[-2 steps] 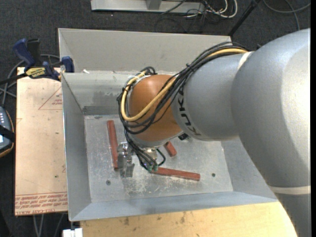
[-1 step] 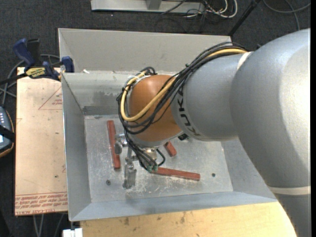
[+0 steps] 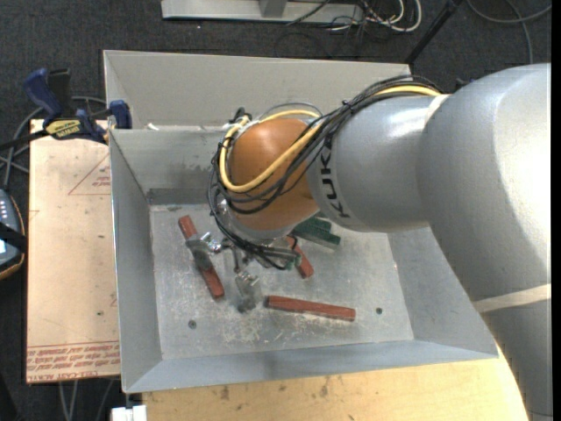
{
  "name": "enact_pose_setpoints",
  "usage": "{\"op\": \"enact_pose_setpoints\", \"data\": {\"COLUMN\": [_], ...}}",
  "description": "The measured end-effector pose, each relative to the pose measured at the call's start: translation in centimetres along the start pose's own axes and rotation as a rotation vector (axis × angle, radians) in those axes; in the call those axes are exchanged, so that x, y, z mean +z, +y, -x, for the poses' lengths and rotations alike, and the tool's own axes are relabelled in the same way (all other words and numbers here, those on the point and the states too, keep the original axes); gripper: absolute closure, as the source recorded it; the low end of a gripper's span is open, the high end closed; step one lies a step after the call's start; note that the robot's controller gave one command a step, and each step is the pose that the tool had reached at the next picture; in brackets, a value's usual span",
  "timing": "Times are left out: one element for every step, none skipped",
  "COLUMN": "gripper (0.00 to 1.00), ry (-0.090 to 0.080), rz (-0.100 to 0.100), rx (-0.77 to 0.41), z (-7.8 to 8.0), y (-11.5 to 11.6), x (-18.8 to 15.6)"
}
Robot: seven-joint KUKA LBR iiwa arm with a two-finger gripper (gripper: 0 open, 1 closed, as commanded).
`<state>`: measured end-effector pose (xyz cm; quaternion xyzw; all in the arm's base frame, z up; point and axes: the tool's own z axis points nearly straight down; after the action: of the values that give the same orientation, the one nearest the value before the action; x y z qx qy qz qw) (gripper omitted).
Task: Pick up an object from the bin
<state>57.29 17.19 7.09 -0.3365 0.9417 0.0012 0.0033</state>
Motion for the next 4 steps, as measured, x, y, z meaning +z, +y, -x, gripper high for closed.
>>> {"op": "enact_pose_setpoints", "data": {"gripper": [0.0, 0.0, 1.0, 1.0], "ry": [0.0, 0.0, 0.001, -0.006], "rz": [0.001, 0.001, 0.0, -0.004], "rx": [-0.03, -0.041, -0.037, -0.04], "z": [3.1, 6.0, 5.9, 6.5], "y": [2.8, 4.6, 4.4, 3.5], "x": [0.0, 0.1, -0.1, -15.1]}}
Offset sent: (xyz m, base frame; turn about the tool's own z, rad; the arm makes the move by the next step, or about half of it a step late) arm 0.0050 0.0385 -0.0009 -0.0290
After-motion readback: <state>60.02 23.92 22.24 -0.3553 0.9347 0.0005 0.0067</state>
